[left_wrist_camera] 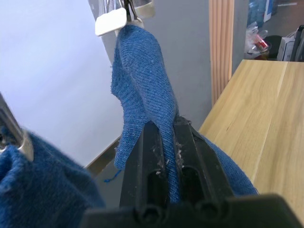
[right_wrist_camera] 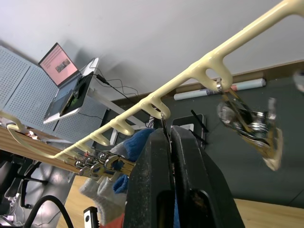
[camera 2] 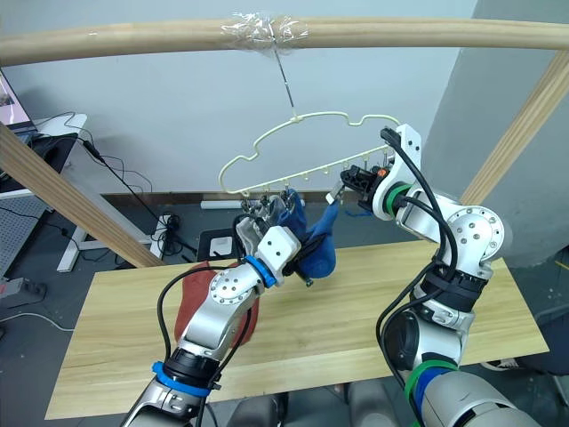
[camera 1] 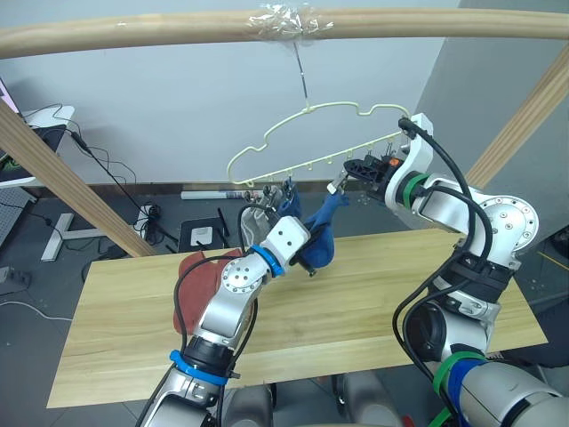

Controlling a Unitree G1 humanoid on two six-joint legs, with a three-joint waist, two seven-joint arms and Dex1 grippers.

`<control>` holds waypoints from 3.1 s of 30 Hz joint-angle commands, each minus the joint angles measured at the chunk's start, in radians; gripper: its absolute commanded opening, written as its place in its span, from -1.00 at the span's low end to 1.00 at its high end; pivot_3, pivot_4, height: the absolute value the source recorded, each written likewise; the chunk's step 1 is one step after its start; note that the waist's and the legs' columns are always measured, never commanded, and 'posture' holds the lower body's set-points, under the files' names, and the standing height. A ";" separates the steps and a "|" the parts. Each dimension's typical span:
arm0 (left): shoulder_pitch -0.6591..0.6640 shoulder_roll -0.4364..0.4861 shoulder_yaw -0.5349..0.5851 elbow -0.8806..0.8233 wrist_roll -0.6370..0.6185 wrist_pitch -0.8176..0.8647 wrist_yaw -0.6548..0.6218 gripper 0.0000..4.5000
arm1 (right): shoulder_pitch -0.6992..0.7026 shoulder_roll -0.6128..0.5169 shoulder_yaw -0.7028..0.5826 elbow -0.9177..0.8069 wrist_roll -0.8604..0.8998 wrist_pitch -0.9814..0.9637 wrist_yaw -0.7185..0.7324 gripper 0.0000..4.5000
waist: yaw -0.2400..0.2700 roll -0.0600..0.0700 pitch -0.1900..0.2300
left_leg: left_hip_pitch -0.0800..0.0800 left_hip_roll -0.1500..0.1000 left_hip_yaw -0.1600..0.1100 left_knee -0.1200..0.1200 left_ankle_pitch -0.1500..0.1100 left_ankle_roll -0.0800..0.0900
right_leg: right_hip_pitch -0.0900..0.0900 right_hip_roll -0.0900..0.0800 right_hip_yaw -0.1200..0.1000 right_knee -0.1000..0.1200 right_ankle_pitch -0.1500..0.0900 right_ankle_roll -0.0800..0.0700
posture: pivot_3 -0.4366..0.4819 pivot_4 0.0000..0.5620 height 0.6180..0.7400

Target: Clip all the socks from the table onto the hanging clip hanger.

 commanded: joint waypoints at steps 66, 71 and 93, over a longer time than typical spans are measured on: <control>0.301 0.311 0.366 -0.678 -0.654 0.508 -0.086 1.00 | 0.454 -0.077 0.668 -0.039 -0.597 -1.091 0.073 -0.34 | -0.003 0.000 0.001 | 0.000 0.003 0.001 -0.001 0.000 0.000 | -0.001 0.002 0.001 -0.004 -0.001 0.001 | -0.15 -0.32 1.00; 0.302 0.310 0.346 -0.684 -0.644 0.503 -0.069 1.00 | 0.403 -0.058 0.646 0.047 -0.612 -1.132 0.066 -0.34 | 0.000 0.000 0.001 | 0.000 0.002 0.001 -0.002 0.000 0.000 | -0.001 0.002 0.001 -0.004 -0.001 0.000 | -0.11 -0.33 1.00; 0.319 0.314 0.315 -0.700 -0.643 0.492 -0.052 1.00 | 0.280 0.011 0.633 0.184 -0.620 -1.192 0.104 -0.34 | 0.001 0.000 0.001 | 0.000 0.002 0.001 -0.002 0.000 0.000 | -0.001 0.002 0.001 -0.004 0.000 0.000 | -0.11 -0.29 1.00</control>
